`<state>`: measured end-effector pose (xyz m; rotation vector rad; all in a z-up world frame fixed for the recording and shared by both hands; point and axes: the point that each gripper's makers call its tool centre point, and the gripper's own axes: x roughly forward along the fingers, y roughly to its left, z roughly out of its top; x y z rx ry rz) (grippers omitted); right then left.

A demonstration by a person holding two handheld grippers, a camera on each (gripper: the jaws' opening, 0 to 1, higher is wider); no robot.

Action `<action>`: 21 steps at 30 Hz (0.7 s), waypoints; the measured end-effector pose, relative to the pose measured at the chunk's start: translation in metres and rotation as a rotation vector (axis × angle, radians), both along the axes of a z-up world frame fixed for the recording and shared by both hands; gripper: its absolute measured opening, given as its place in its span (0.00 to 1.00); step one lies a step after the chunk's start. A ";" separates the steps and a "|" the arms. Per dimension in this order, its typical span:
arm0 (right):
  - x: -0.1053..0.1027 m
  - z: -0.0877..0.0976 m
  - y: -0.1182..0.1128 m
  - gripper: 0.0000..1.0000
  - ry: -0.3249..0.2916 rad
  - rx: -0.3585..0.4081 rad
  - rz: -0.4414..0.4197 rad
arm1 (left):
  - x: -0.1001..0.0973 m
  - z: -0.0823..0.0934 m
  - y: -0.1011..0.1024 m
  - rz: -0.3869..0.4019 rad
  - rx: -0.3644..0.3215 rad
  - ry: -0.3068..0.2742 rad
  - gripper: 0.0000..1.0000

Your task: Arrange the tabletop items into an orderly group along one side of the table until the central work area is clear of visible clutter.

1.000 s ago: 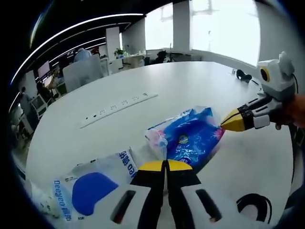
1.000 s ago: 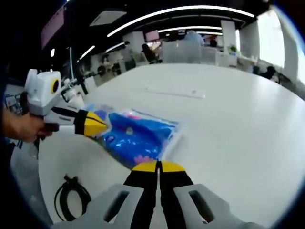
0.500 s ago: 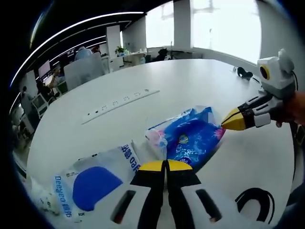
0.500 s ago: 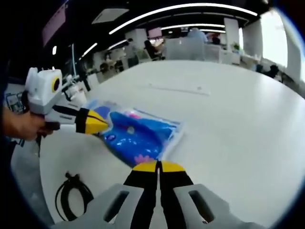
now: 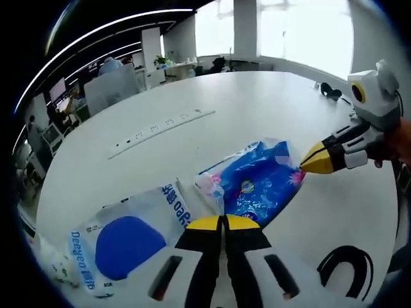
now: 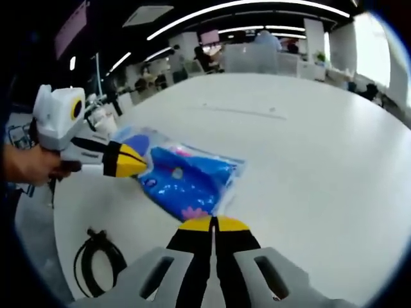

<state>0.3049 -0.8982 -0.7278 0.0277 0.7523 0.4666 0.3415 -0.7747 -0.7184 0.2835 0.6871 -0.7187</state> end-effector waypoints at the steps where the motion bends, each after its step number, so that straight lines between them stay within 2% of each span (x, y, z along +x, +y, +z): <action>1: 0.000 0.000 0.000 0.00 0.001 0.003 -0.003 | 0.001 0.000 0.000 -0.001 0.002 0.000 0.01; 21: 0.005 -0.001 -0.002 0.00 -0.002 -0.013 0.002 | 0.004 -0.002 -0.003 0.020 -0.005 0.005 0.03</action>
